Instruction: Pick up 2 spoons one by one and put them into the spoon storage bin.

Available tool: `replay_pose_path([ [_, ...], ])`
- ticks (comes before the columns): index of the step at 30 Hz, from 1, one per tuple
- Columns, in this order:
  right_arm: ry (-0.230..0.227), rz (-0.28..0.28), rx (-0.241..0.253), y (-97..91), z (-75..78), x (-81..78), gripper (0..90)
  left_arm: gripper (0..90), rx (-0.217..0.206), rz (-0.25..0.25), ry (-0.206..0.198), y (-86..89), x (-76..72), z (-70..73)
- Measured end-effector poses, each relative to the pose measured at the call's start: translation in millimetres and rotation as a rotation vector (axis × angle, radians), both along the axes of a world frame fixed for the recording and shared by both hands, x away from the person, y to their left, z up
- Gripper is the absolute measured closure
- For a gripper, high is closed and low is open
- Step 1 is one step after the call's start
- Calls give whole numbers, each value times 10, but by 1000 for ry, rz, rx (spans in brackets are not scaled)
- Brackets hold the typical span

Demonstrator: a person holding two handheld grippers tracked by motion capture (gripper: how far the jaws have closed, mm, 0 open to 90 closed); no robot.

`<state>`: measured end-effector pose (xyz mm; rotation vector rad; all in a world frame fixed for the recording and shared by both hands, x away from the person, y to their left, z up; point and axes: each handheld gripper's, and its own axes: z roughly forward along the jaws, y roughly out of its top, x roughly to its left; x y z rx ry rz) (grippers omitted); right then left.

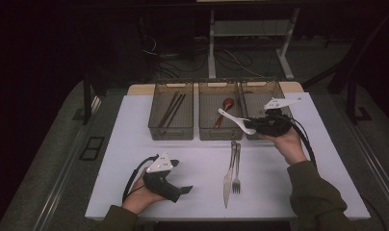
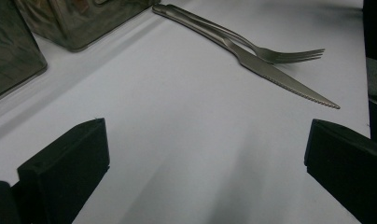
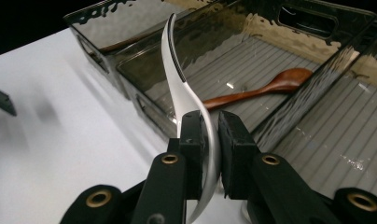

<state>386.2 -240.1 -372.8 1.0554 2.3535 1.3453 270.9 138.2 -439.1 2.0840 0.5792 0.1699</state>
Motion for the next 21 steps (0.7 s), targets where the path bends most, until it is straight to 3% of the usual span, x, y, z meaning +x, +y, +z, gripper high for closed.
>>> replay_pose_path([
  [10,11,-3,-25,232,20,273,799,0,4,-5,-2,-5,-4,-1],
  [21,67,-29,-64,389,-155,533,767,0,-8,-2,3,-17,-13,-6],
])
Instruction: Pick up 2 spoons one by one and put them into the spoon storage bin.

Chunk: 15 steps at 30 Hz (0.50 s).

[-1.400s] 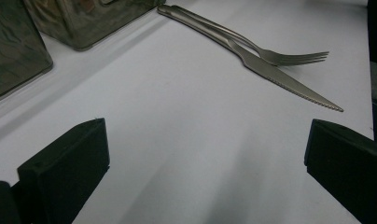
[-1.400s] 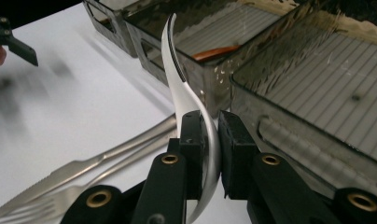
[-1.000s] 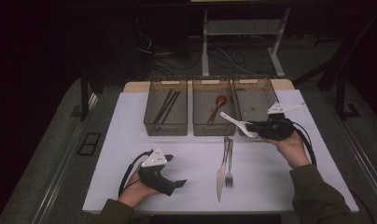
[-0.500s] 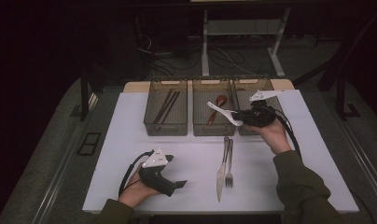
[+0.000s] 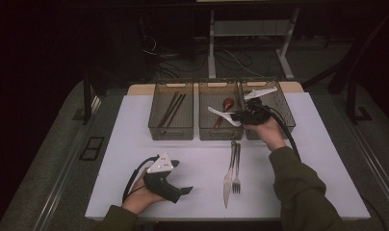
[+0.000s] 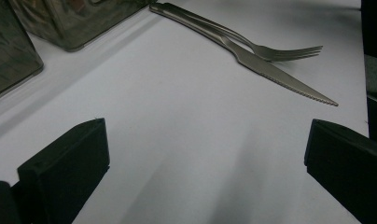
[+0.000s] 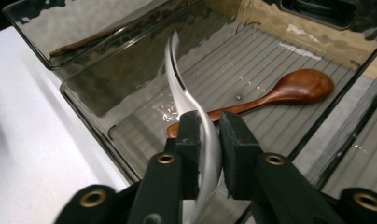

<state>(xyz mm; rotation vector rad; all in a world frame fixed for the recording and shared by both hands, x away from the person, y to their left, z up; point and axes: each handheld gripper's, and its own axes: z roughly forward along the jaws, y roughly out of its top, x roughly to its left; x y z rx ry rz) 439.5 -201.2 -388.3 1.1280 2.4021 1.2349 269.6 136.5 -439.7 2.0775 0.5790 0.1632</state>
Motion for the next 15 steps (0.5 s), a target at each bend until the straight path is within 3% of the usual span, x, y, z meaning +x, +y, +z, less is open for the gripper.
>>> replay_pose_path([
  [4,7,-5,1,14,-26,10,713,0,2,-2,0,-1,-1,0],
  [15,-44,-23,58,-52,117,-116,513,0,2,-3,3,-8,-4,-5],
])
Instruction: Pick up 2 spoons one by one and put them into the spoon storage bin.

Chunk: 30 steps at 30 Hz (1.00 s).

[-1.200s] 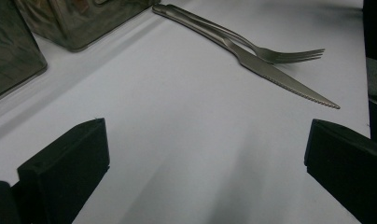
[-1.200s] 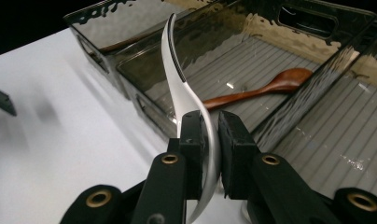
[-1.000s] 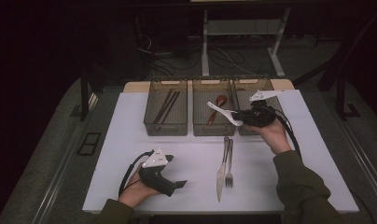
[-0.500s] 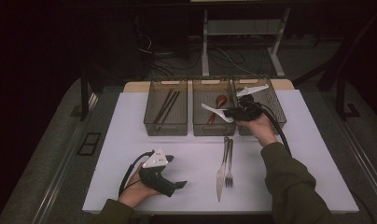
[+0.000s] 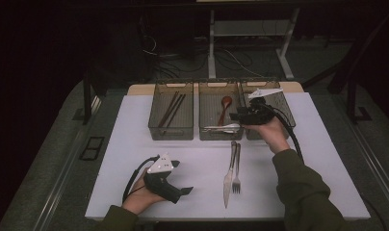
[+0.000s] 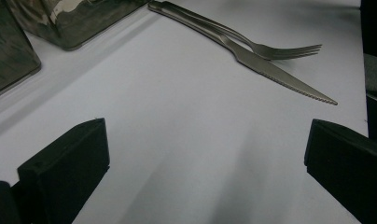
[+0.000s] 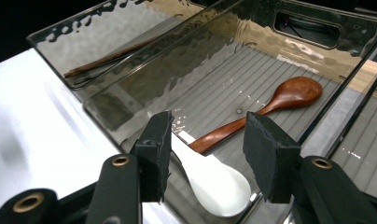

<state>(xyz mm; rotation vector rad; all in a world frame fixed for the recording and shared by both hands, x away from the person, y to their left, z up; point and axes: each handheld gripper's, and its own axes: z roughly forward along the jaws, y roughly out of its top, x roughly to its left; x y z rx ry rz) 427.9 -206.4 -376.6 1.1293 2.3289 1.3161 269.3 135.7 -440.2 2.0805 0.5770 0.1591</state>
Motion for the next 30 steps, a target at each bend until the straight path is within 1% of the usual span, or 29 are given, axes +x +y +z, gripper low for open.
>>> replay_pose_path([
  [2,-4,4,6,-19,19,-50,525,0,0,0,1,-2,-1,-2],
  [5,-3,19,17,-48,23,-141,577,0,1,1,1,-3,-2,-2],
  [7,-4,29,15,-67,13,-199,623,0,8,-3,0,2,3,-1],
  [9,4,38,14,-78,-2,-258,658,0,5,-1,0,1,2,-1],
  [11,2,47,4,-85,-17,-319,691,0,6,-1,1,0,2,-2],
  [14,3,64,3,-106,-46,-395,741,0,6,0,1,-1,2,-2],
  [16,7,75,2,-119,-70,-448,772,0,14,-6,-2,6,4,1],
  [20,19,94,10,-151,-137,-565,835,0,18,-7,-2,12,8,2],
  [22,35,104,11,-167,-171,-611,868,0,15,-6,-2,6,9,1],
  [24,44,116,-3,-174,-202,-654,887,0,15,-6,-3,5,8,2],
  [26,51,128,-2,-186,-235,-699,890,0,18,-7,-4,9,9,3],
  [30,67,145,-26,-185,-303,-785,892,0,18,-6,-4,16,9,7],
])
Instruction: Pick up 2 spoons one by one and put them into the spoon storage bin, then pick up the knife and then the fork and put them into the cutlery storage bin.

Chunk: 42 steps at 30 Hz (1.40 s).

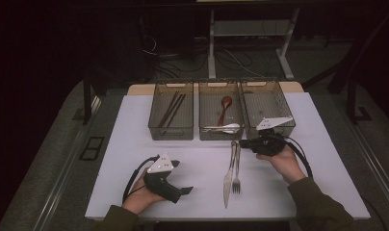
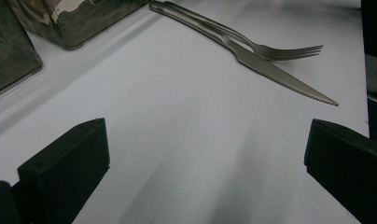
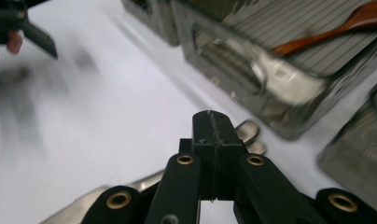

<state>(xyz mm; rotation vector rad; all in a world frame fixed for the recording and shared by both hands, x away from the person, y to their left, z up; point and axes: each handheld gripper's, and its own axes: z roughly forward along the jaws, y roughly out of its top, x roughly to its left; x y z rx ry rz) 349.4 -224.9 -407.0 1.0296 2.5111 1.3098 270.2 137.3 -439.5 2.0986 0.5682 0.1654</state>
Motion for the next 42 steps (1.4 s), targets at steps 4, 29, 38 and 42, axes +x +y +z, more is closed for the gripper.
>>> replay_pose_path([
  [4,18,34,-28,42,-70,-94,892,0,0,1,0,0,-3,2],
  [29,77,183,-179,368,-368,-430,892,0,-2,0,-4,3,-9,9],
  [38,77,187,-194,387,-361,-454,892,0,0,1,-3,4,-7,8],
  [42,80,185,-200,367,-348,-465,893,0,2,1,-2,4,-6,7],
])
